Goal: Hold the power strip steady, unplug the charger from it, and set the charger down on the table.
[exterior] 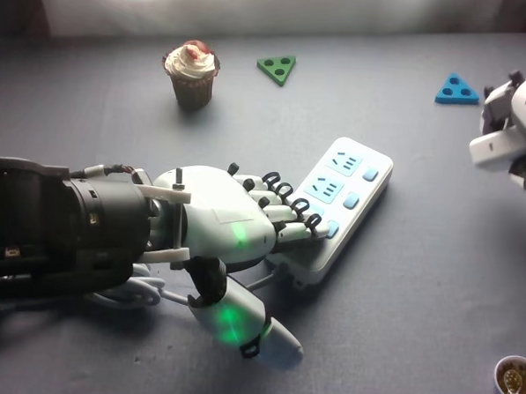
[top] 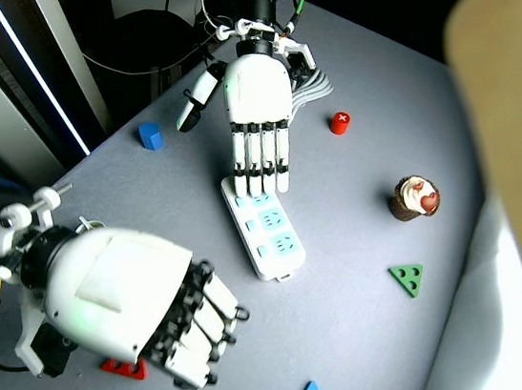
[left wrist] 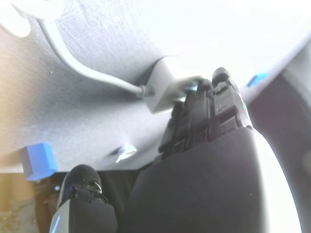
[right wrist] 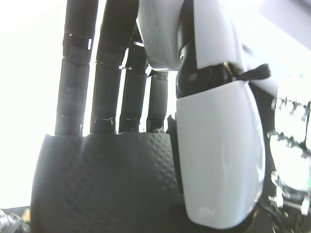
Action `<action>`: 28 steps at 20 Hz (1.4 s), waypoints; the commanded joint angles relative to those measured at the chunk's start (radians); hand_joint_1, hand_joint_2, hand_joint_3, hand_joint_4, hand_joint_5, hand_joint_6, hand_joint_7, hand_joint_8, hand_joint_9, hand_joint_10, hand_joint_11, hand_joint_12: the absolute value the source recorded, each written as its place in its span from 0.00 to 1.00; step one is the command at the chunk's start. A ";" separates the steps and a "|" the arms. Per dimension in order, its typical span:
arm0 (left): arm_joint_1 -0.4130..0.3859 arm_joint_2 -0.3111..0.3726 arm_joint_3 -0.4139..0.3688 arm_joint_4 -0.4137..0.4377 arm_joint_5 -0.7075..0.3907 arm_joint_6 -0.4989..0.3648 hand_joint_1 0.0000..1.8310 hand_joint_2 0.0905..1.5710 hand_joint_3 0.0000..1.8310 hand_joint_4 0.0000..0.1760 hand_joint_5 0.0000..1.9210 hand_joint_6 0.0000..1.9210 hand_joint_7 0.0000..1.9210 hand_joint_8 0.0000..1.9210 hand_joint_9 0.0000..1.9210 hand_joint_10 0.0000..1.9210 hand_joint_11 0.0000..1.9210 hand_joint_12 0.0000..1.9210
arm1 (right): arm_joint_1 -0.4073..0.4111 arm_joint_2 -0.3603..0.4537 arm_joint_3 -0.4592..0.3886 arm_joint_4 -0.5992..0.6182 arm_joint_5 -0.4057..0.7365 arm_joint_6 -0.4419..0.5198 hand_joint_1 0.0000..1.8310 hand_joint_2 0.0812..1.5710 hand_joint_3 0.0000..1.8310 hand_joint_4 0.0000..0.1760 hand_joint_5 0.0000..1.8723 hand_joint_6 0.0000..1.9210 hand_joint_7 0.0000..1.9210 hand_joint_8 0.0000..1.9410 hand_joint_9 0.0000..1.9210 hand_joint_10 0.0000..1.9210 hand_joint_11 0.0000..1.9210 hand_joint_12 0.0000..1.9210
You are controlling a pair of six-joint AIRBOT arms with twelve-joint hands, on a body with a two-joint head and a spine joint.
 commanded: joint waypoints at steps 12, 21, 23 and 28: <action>0.002 0.003 -0.005 0.006 -0.002 0.003 0.00 0.60 0.00 0.00 0.01 0.00 0.02 0.00 0.02 0.00 0.01 0.02 | -0.050 -0.001 0.001 -0.074 0.101 -0.007 0.66 0.66 0.00 0.00 0.45 0.01 0.51 0.01 0.56 0.01 0.40 0.43; -0.002 0.005 -0.001 0.006 -0.006 0.003 0.00 0.60 0.00 0.00 0.00 0.00 0.01 0.00 0.00 0.00 0.00 0.01 | -0.068 0.007 -0.022 -0.071 0.138 0.015 0.47 0.66 0.00 0.00 0.22 0.00 0.26 0.00 0.33 0.00 0.12 0.48; -0.008 0.005 0.000 0.006 -0.008 0.003 0.00 0.60 0.00 0.00 0.00 0.00 0.01 0.00 0.01 0.00 0.01 0.02 | -0.064 0.015 -0.030 -0.054 0.162 0.055 0.47 0.65 0.00 0.00 0.21 0.00 0.24 0.00 0.32 0.00 0.09 0.48; -0.035 0.018 -0.006 0.003 -0.008 0.003 0.00 0.60 0.00 0.00 0.00 0.00 0.01 0.00 0.01 0.00 0.01 0.02 | -0.061 0.051 -0.066 -0.078 0.251 0.220 0.46 0.64 0.00 0.00 0.21 0.00 0.24 0.00 0.31 0.00 0.09 0.46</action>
